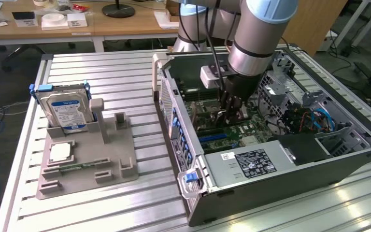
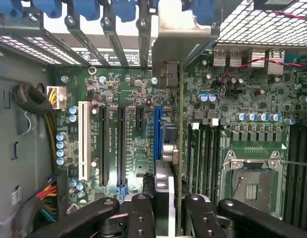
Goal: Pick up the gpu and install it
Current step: 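Insert the gpu into the slot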
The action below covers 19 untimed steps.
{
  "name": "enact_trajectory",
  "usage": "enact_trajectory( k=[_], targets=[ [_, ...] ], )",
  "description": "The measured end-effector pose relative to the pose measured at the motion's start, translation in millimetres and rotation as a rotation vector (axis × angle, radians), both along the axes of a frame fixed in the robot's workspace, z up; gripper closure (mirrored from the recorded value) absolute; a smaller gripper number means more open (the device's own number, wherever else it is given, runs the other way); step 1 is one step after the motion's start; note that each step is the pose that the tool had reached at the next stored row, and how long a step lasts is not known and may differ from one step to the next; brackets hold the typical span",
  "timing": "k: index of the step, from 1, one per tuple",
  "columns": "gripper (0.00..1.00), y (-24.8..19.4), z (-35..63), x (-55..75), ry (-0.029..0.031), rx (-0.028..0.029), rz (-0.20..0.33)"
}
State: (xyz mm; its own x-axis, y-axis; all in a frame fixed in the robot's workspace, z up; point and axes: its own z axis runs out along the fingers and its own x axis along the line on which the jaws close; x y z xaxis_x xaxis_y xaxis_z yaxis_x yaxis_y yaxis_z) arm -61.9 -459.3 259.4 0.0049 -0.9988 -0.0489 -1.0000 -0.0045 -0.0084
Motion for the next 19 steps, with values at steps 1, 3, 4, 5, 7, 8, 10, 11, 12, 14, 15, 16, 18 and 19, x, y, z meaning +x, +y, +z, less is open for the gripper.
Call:
enact_trajectory(
  k=[1, 3, 4, 5, 7, 8, 10, 11, 12, 14, 15, 16, 18, 19],
  targets=[
    [0.72, -0.1, -0.5, -1.0, 0.0002, -0.0002, 0.0],
    [0.72, -0.1, -2.1, -2.0, 0.0, 0.0, 0.0],
    [0.72, -0.5, -3.2, -2.0, 0.0002, -0.0002, 0.0],
    [0.72, -1.5, -4.2, -2.0, 0.0002, -0.0002, 0.0],
    [0.72, -2.9, -6.2, -2.1, 0.0002, 0.0001, 0.0],
    [0.72, -3.5, -6.7, -2.4, 0.0004, -0.0001, 0.0],
    [0.72, -4.3, -7.6, -3.5, 0.0003, 0.0001, 0.0],
    [0.72, -4.5, -8.1, -3.7, 0.0003, 0.0001, 0.0],
    [0.72, -4.8, -8.6, -3.8, 0.0002, 0.0002, 0.0],
    [0.72, -5.0, -9.4, -5.2, 0.0004, -0.0002, 0.0],
    [0.72, -5.0, -10.3, -5.6, 0.0004, -0.0001, 0.0],
    [0.72, -5.2, -11.4, -5.6, 0.0004, -0.0001, 0.0],
    [0.72, -5.9, -13.7, -5.7, 0.0004, -0.0001, 0.0],
    [0.72, -6.0, -14.7, -5.8, 0.0003, 0.0001, 0.0]
  ],
)
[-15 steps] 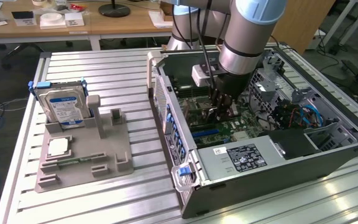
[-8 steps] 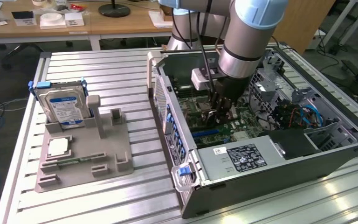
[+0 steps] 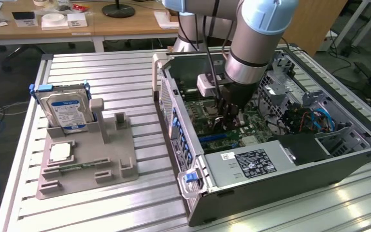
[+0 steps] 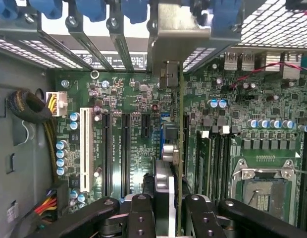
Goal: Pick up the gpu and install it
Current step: 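Insert the gpu into the slot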
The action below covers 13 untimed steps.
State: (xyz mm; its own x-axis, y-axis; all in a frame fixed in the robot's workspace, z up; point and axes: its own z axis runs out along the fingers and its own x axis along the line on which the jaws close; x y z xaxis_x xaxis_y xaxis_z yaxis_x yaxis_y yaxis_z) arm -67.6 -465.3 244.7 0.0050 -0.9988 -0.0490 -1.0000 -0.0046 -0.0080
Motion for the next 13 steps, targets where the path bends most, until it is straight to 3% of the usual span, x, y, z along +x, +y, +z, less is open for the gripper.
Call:
enact_trajectory(
  k=[13],
  targets=[
    [0.72, -0.1, -2.8, -5.2, 0.0001, -0.0002, 0.0]
  ],
)
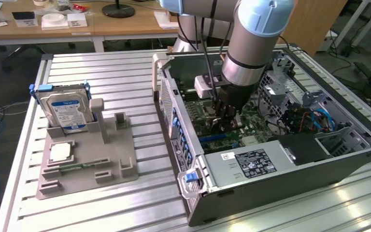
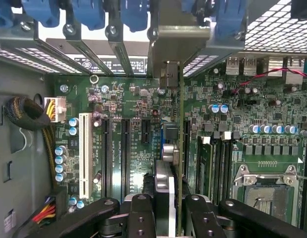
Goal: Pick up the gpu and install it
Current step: 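Insert the gpu into the slot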
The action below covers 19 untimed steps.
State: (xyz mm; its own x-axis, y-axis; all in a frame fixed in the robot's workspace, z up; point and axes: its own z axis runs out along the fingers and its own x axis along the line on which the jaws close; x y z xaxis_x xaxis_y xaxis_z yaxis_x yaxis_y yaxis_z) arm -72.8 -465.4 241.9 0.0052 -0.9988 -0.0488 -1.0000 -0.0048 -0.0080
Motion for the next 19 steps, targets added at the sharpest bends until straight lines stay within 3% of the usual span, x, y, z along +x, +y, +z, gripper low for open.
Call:
enact_trajectory(
  k=[19],
  targets=[
    [0.72, 0.0, -6.9, -1.6, 0.0001, 0.0005, 0.0]
  ],
)
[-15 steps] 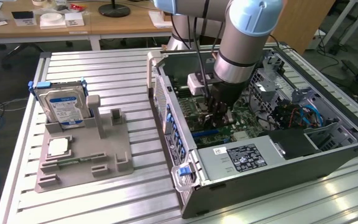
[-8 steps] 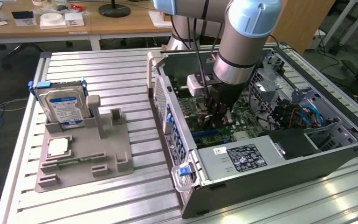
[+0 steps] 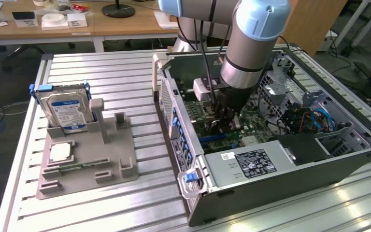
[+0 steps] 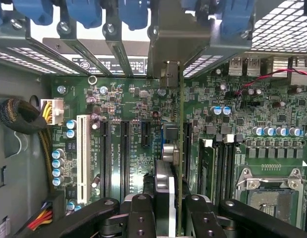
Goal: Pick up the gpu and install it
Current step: 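Insert the gpu into the slot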
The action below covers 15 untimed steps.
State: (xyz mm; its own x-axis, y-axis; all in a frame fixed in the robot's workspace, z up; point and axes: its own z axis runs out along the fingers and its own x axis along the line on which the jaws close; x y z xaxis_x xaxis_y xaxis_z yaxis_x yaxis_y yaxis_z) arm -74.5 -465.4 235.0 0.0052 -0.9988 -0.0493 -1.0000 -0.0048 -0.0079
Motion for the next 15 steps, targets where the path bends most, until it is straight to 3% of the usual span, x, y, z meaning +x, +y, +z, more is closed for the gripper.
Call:
enact_trajectory(
  k=[15],
  targets=[
    [0.72, 0.2, -2.5, -0.5, 0.0, 0.0002, 0.0]
  ],
)
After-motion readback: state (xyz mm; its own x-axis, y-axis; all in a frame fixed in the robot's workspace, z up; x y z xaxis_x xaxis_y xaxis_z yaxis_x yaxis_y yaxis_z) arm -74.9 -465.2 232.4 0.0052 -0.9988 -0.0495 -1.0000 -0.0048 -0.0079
